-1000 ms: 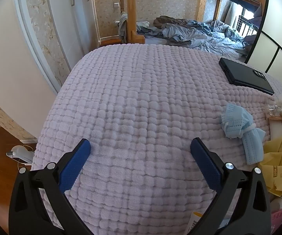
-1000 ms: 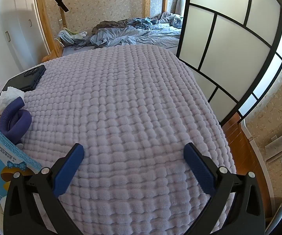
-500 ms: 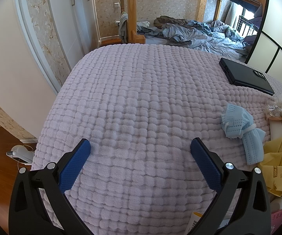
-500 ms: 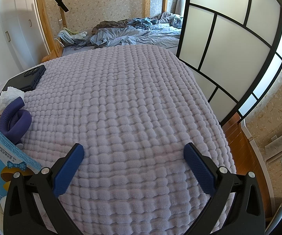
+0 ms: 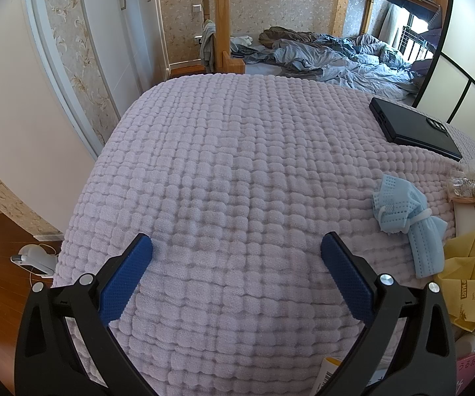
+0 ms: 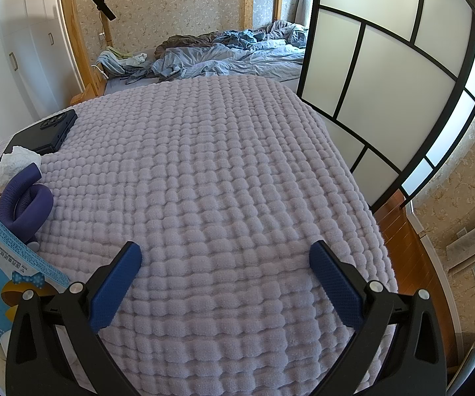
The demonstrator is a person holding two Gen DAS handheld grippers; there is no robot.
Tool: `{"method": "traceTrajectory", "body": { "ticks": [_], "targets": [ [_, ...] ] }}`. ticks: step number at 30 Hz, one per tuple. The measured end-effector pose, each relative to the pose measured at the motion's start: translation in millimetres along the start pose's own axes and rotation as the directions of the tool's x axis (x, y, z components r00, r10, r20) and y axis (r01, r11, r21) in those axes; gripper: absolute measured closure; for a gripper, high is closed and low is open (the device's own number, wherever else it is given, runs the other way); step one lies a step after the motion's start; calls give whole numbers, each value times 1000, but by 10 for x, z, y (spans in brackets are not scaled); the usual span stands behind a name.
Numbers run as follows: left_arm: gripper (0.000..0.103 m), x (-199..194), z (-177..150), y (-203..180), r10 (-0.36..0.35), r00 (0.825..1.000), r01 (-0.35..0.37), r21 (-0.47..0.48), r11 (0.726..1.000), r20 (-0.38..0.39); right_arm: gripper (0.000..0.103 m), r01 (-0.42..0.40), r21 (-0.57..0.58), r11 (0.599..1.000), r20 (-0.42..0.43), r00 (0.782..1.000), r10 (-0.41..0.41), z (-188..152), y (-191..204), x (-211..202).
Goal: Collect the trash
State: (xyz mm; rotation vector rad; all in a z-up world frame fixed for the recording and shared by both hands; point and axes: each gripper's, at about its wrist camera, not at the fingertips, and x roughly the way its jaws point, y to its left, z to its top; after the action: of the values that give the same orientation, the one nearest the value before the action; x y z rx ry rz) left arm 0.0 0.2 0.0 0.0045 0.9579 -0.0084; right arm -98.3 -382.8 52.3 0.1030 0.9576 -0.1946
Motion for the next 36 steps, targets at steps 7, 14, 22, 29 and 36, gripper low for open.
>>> {"method": "traceTrajectory", "body": {
  "ticks": [7,14,22,29,36],
  "targets": [
    [1,0,0,0,0,1000,0,0,1000,0,4,0,0,1000,0,1000,0,0,-1,-1],
    [1,0,0,0,0,1000,0,0,1000,0,4,0,0,1000,0,1000,0,1,-1,0],
    [1,-48,63,98,0,1000,0,0,1000,0,4,0,0,1000,0,1000,0,2,-2,-3],
    [1,-105,139,205,0,1000,0,0,1000,-1,4,2,3,1000,0,1000,-2,5,-11,-8],
    [1,-161,215,317,1,1000,-1,-1,1000,-1,4,3,3,1000,0,1000,-3,12,-30,-14]
  ]
}}
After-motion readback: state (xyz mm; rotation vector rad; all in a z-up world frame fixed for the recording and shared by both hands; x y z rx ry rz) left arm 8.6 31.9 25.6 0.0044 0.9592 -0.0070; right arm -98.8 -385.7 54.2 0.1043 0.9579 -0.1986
